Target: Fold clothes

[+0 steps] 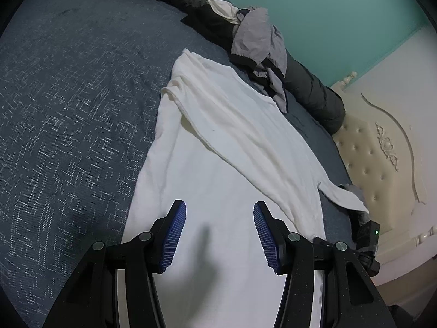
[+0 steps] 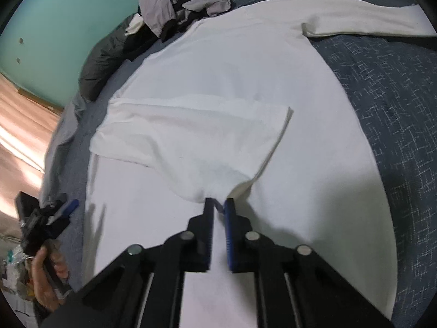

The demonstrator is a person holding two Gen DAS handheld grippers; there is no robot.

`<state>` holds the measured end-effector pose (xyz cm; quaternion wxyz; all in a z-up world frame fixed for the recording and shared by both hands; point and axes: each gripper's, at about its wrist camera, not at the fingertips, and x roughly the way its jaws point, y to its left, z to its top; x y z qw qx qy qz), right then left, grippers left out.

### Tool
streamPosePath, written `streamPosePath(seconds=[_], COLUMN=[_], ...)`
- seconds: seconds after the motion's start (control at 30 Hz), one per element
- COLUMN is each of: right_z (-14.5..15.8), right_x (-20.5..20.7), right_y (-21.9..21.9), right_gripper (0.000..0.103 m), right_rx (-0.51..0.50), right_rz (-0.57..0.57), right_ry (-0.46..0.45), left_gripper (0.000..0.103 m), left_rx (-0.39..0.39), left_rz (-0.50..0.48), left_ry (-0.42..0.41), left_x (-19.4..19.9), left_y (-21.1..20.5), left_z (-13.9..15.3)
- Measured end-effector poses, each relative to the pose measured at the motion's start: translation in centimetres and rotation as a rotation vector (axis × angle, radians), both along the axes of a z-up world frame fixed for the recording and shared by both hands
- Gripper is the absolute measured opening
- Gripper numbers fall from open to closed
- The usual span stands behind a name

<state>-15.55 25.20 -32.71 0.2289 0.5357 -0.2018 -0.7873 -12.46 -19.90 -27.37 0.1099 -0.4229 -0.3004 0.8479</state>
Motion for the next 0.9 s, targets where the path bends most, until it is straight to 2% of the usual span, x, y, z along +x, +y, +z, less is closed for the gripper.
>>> streamPosePath(seconds=[0.17,0.23,0.3,0.47,0.73,0.77,0.83,0.87,0.9], right_z=[1.6,1.5,1.0,0.6,1.0,1.0,0.9,0.8,0.7], right_x=[1.1,1.4,1.5,1.5,1.0,0.9,0.7,0.6,0.6], right_y=[1.6,2.1,2.2,2.4,2.1,2.0,1.5,1.3,1.0], right_gripper=[0.002,0.001,0.001,0.001,0.004,0.007,0.023,0.039,0.043], right_rx=[-0.087,-0.087,-0.056,-0.065,-0.089,-0.087,-0.082,-0.077,-0.078], right_rz=[-0.010,-0.011,-0.003,-0.003,0.013,0.012,0.019,0.020,0.024], right_ry=[0.020,0.014,0.006,0.006,-0.018,-0.026,-0.039,-0.045,-0.048], left_gripper=[0.056,0.056,0.056,0.056,0.056,0.056,0.056,0.055,0.055], left_rx=[0.003,-0.002,-0.034,-0.161,-0.243,-0.253,-0.279,-0.290,-0.289], left_rz=[0.006,0.010,0.007,0.012,0.027,0.026,0.020,0.020,0.017], left_ry=[0.005,0.005,0.007,0.007,-0.041,-0.050,-0.058,-0.055,-0.048], left_x=[0.0,0.0,-0.5,-3.3,-8.7,-9.3,-10.1,-10.4,-10.8], left_y=[-0.4,-0.6,-0.7,-1.8,-3.7,-3.9,-4.2,-4.3,-4.4], left_z=[0.2,0.3,0.5,0.7,-0.6,-1.0,-1.7,-1.8,-1.8])
